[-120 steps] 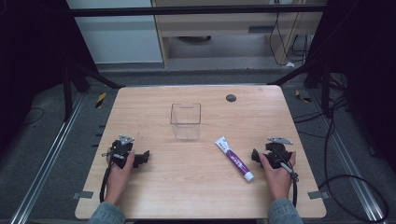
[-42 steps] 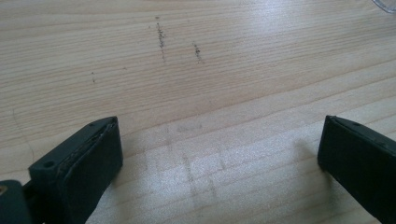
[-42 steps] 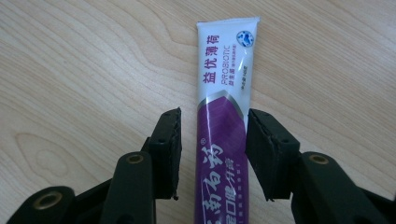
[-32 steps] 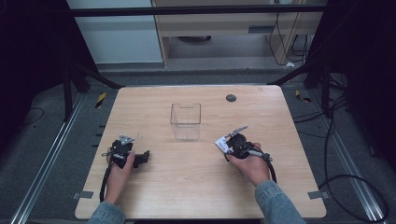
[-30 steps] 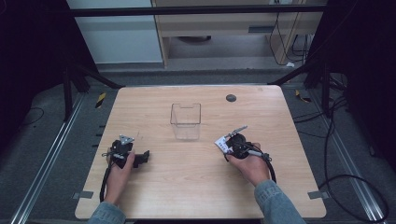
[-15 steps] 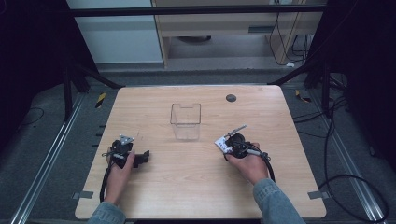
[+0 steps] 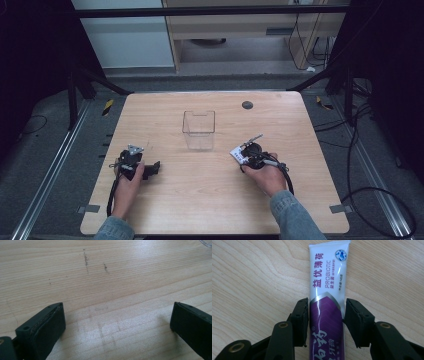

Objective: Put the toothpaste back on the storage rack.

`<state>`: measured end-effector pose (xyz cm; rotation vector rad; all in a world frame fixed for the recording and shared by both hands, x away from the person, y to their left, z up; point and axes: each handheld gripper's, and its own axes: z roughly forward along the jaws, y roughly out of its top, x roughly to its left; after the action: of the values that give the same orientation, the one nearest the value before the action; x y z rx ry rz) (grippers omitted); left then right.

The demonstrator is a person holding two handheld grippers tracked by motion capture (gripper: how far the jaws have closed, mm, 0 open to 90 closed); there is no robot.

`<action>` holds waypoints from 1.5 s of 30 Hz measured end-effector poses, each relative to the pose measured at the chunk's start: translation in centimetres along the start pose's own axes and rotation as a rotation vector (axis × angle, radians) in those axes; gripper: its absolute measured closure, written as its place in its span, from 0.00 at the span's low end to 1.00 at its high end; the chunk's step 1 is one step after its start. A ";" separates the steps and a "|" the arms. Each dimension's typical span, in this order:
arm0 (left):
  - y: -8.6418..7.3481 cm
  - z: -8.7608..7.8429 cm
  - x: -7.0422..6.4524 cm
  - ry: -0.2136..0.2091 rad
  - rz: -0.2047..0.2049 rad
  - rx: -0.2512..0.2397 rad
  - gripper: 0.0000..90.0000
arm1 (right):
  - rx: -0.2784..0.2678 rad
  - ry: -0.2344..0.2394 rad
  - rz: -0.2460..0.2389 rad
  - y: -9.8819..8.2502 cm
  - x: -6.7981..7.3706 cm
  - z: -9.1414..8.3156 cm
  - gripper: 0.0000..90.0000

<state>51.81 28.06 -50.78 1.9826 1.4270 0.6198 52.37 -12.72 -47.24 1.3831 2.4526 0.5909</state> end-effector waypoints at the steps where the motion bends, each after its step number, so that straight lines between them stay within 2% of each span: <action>1: 0.0 0.0 0.0 0.000 0.000 0.000 0.00 | -0.001 -0.001 -0.004 0.0 0.0 0.0 0.60; 22: 0.0 0.0 0.0 0.000 0.001 0.000 0.00 | 0.008 -0.010 0.000 0.2 0.1 0.3 0.61; 38: 0.0 0.0 0.0 0.000 0.001 0.000 0.00 | 0.027 -0.020 -0.026 0.5 0.0 0.3 0.64; 41: 0.0 0.0 0.0 0.000 0.001 0.000 0.00 | 0.027 -0.021 -0.030 0.6 0.0 0.3 0.66; 45: 0.0 0.0 0.0 0.000 0.001 0.000 0.00 | 0.021 -0.019 -0.033 0.8 0.0 0.0 0.74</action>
<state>51.81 28.06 -50.78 1.9832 1.4265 0.6199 52.96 -12.36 -46.81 1.3472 2.4687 0.5434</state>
